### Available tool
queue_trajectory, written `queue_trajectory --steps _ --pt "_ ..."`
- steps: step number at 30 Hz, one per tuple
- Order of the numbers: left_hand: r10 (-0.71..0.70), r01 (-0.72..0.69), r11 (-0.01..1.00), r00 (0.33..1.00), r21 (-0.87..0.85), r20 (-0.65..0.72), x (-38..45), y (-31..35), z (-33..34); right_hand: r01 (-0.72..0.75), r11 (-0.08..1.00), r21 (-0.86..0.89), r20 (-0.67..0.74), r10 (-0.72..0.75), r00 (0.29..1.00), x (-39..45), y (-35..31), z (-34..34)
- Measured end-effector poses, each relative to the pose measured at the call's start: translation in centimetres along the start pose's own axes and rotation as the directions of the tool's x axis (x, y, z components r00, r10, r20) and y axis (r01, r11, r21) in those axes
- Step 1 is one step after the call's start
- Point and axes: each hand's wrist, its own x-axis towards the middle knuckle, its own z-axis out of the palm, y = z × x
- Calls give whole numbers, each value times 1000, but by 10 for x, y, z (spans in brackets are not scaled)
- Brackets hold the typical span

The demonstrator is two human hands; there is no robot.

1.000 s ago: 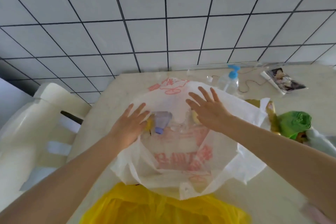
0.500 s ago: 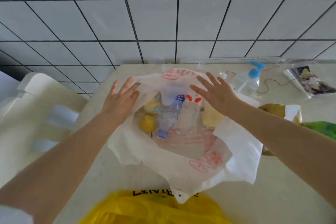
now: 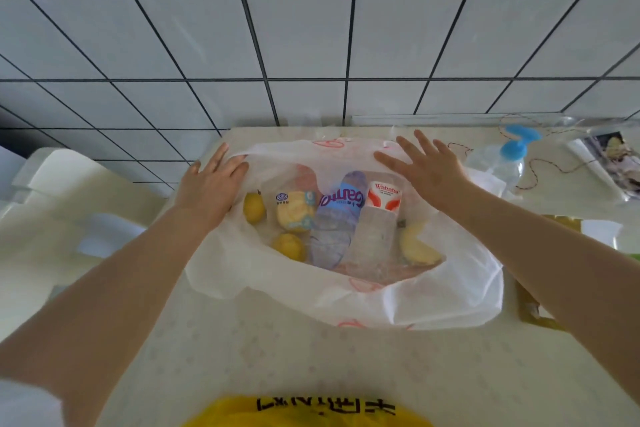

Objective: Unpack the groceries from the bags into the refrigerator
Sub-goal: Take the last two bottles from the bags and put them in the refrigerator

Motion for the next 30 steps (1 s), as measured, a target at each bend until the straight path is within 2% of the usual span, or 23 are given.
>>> queue_trajectory --steps 2,4,6,9,11,12,14,16,18,21,26,27,29,30 --pt "4 -3 1000 999 -17 33 -1 -2 8 -11 1000 22 19 11 1000 3 -2 2" --pt "17 -13 998 997 -54 70 -3 -2 15 11 1000 18 -54 -10 998 7 -4 0" --pt "44 -35 995 994 -91 103 -5 1 23 -29 1000 2 -132 29 991 11 -1 5" --pt "68 -50 986 992 -161 105 -9 6 31 -6 999 39 -110 11 994 11 -3 10" --pt "84 -83 975 996 -208 -4 -13 6 31 10 998 64 -173 1 985 12 -7 14" --pt "113 -129 968 990 -213 -88 -16 6 29 7 998 62 -128 1 992 8 -9 11" --pt "204 -250 951 950 -183 -238 -23 8 23 41 992 118 -127 -25 992 -1 -7 9" --pt "286 -355 918 900 -174 -329 -30 14 14 121 981 153 -202 -89 975 -13 -9 7" --pt "340 -436 878 858 -196 -386 -36 23 1 205 971 127 -203 -177 963 -23 -12 9" --pt "446 -533 838 792 -118 -416 -37 39 -14 329 941 81 -279 -295 914 -37 -20 8" --pt "642 -656 746 666 112 -380 -21 76 -27 497 864 -76 -422 -479 769 -55 -30 17" --pt "676 -677 721 641 149 -364 -16 82 -27 503 859 -97 -422 -493 761 -59 -33 19" --pt "723 -693 688 631 214 -282 -7 94 -28 502 855 -129 -422 -506 753 -64 -39 25" --pt "717 -670 697 654 256 -243 -3 99 -29 499 855 -138 -431 -506 747 -65 -43 27"
